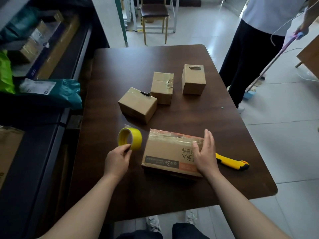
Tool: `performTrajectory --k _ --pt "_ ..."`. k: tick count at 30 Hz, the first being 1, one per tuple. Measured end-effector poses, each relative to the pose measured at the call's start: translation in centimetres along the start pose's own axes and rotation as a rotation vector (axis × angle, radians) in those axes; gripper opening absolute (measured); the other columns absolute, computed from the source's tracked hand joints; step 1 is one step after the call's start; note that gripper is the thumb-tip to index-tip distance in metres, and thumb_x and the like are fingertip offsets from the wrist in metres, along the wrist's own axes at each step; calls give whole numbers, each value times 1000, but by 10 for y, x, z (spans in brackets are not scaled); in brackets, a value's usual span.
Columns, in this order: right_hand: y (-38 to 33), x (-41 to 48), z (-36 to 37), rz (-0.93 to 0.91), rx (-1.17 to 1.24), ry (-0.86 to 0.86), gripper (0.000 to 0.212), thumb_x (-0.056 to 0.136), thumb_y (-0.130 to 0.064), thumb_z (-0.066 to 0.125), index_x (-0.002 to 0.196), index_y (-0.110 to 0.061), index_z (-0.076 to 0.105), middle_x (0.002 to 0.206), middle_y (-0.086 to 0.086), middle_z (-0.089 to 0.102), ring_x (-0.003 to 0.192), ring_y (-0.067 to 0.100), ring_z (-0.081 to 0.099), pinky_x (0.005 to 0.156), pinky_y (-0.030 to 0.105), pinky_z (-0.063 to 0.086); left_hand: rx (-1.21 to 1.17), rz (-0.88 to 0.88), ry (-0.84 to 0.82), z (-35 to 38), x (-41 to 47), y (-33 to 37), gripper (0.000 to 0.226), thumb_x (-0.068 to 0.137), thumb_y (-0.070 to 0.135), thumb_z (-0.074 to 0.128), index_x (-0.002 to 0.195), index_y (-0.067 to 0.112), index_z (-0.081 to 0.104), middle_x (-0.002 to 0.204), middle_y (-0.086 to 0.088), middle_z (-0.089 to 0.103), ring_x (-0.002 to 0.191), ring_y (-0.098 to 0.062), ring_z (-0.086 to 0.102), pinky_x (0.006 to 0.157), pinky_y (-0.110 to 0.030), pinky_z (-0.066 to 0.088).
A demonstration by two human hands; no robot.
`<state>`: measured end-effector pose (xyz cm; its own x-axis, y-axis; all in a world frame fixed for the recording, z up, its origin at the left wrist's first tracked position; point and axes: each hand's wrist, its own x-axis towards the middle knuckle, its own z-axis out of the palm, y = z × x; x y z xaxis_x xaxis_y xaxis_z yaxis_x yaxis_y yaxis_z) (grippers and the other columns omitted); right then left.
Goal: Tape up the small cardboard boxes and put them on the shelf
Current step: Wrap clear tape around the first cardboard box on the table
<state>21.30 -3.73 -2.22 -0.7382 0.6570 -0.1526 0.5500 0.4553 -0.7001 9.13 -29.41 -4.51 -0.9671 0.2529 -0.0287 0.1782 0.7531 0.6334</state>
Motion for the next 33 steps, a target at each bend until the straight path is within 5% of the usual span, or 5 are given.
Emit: performTrajectory --k 6,10,15,19,33 --pt "-89 -14 4 -55 489 -319 35 93 -31 61 124 -16 62 115 -7 65 107 3 59 82 8 44 -148 448 80 -15 -7 46 24 86 23 66 106 13 73 98 -4 74 87 -18 69 77 -29 56" --pt "-110 -16 3 -46 785 -403 17 88 -9 65 105 -7 67 93 1 71 85 8 63 76 18 51 -87 642 60 -21 -14 63 32 87 33 57 107 14 73 103 -1 72 92 -11 66 80 -24 54" --pt "-102 -19 -12 -74 760 -462 18 89 -3 63 104 -13 67 91 -1 71 82 6 64 75 18 52 -411 330 97 -41 -6 75 28 94 24 51 117 15 64 110 4 64 101 -1 59 85 -10 46" --pt "-94 -25 -19 -110 641 -503 22 89 -5 64 105 -20 67 100 1 71 94 12 65 84 24 54 -678 -63 -83 -54 19 100 19 98 24 51 100 15 67 88 1 66 84 -15 61 77 -28 50" --pt "-80 -35 -36 -215 357 -508 28 88 -13 67 115 -22 65 115 -1 64 108 8 59 85 15 50 -679 -257 -465 -54 23 112 7 88 14 67 82 10 67 69 -3 56 63 -13 52 62 -28 51"
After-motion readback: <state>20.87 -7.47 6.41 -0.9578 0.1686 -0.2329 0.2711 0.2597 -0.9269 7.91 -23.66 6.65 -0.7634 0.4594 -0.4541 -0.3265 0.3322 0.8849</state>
